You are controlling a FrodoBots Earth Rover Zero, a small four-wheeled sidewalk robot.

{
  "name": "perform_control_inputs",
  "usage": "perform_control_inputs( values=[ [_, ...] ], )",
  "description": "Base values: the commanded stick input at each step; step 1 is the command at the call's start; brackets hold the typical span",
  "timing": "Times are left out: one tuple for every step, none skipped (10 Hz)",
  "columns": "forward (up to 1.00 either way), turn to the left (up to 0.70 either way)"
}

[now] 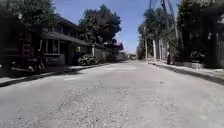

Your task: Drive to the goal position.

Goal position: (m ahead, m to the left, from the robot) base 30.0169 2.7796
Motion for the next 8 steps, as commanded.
perform_control_inputs(
  values=[
    [1.0, 0.02],
    [1.0, 0.02],
    [1.0, 0.02],
    [1.0, 0.02],
    [1.0, 0.02],
    [1.0, 0.02],
    [1.0, 0.02],
    [1.0, 0.02]
  ],
)
